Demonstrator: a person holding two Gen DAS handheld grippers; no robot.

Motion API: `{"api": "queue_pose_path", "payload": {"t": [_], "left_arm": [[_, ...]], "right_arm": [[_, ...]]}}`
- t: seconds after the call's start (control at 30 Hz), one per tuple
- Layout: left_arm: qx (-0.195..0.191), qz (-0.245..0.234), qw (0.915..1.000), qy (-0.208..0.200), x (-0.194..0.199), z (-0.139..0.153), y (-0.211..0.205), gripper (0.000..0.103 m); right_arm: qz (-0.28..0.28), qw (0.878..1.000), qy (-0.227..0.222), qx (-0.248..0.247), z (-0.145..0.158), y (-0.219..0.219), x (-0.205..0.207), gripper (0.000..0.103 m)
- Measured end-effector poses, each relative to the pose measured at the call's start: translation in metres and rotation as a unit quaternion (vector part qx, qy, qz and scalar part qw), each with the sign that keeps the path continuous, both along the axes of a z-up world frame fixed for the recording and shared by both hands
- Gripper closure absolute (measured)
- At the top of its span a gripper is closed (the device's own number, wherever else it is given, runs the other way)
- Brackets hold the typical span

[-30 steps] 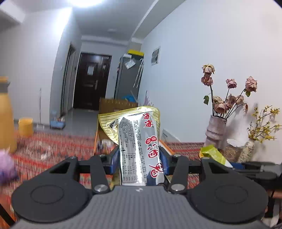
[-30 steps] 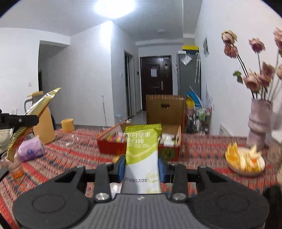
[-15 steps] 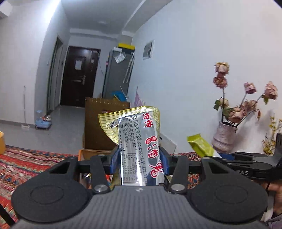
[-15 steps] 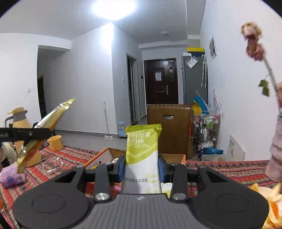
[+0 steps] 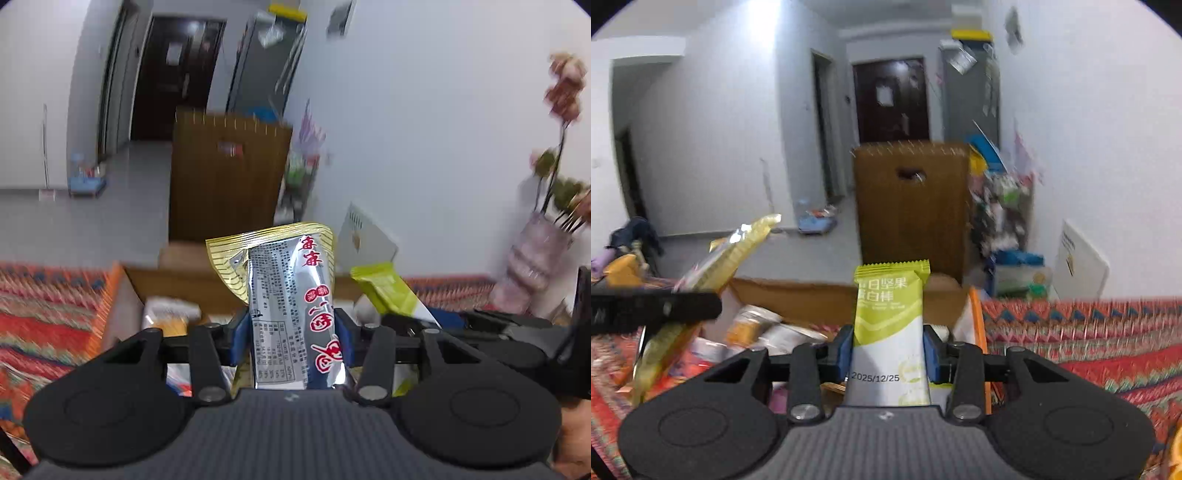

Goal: Organize snacks
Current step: 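Lift both held packets and carry them over the cardboard box, then open both tools to drop the packets into the box, then move both open tools back toward the remaining packets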

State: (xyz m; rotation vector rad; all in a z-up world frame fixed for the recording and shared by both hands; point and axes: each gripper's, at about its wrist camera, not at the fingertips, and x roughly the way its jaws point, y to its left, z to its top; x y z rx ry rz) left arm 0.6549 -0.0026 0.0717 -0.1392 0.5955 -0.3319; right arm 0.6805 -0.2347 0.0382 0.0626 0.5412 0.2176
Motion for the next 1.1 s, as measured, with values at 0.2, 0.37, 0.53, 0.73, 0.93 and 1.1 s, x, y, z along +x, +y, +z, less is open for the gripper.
{"api": "queue_pose_path", "payload": {"t": [0.2, 0.37, 0.53, 0.73, 0.93, 1.1], "left_arm": [[0.02, -0.006, 0.9991, 0.036, 0.019, -0.048, -0.01, 0.029], [0.033, -0.014, 0.9993, 0.008, -0.005, -0.027, 0.0, 0.021], [0.052, -0.006, 0.9977, -0.044, -0.036, 0.035, 0.006, 0.016], [0.044, 0.001, 0.9938, -0.102, -0.108, 0.096, 0.024, 0.009], [0.064, -0.015, 0.989, -0.133, -0.205, 0.122, 0.024, 0.001], [0.089, -0.021, 0.9817, -0.167, -0.291, 0.12, 0.026, 0.0]], "right_arm": [[-0.031, 0.999, 0.007, -0.011, -0.03, 0.007, 0.01, 0.032], [-0.024, 0.999, -0.028, -0.01, -0.01, 0.007, -0.015, 0.027], [0.004, 0.998, -0.064, -0.003, 0.031, 0.006, -0.039, 0.026], [0.042, 0.993, -0.104, -0.019, 0.082, 0.009, -0.102, 0.023], [0.067, 0.988, -0.131, -0.042, 0.118, 0.005, -0.189, 0.014], [0.082, 0.986, -0.138, -0.041, 0.125, -0.003, -0.265, 0.012]]}}
